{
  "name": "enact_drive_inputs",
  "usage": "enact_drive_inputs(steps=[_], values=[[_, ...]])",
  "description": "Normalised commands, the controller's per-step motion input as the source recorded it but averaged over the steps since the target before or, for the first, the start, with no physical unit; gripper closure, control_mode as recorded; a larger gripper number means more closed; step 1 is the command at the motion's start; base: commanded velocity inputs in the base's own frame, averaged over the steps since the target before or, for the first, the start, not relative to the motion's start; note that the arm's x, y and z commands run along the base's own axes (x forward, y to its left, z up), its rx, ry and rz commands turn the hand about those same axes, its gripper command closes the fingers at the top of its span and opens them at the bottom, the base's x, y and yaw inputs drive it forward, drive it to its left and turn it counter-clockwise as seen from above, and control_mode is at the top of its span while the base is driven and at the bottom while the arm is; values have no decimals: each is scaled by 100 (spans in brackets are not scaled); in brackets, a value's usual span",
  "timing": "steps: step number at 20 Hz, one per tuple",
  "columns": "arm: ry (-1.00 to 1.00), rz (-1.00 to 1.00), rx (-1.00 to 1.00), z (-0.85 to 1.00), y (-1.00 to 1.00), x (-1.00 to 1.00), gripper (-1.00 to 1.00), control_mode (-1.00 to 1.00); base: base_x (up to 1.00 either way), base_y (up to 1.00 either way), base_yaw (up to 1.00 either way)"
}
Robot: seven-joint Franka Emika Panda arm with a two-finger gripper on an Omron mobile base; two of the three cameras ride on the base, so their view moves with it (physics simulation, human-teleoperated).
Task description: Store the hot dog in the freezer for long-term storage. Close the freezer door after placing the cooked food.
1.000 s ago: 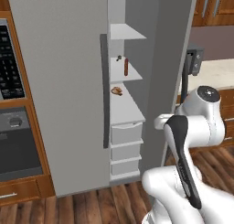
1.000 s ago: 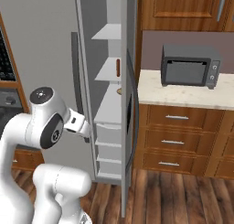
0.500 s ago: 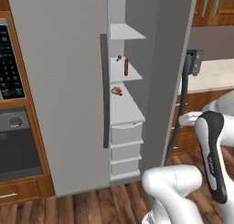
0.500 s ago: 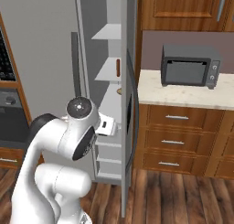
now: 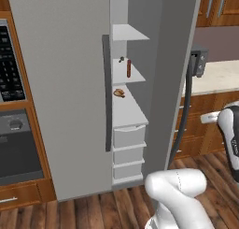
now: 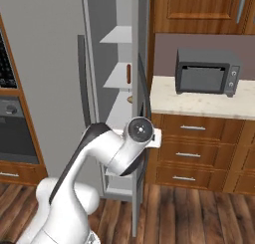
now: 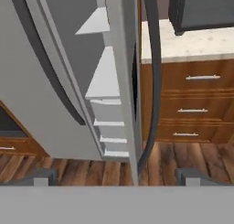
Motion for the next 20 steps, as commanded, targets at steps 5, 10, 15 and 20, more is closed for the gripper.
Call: enact_drive_inputs(steps=[5,10,15,20], values=[[-31,34,7,-14,-53,69,-100,-100,0,0,0],[-25,39,0,-6,-39,54,-100,-100,0,0,0],[-1,14,0,0,-11,28,-100,-100,0,0,0],[-1,9,0,-6,0,17,-100,-100,0,0,0]])
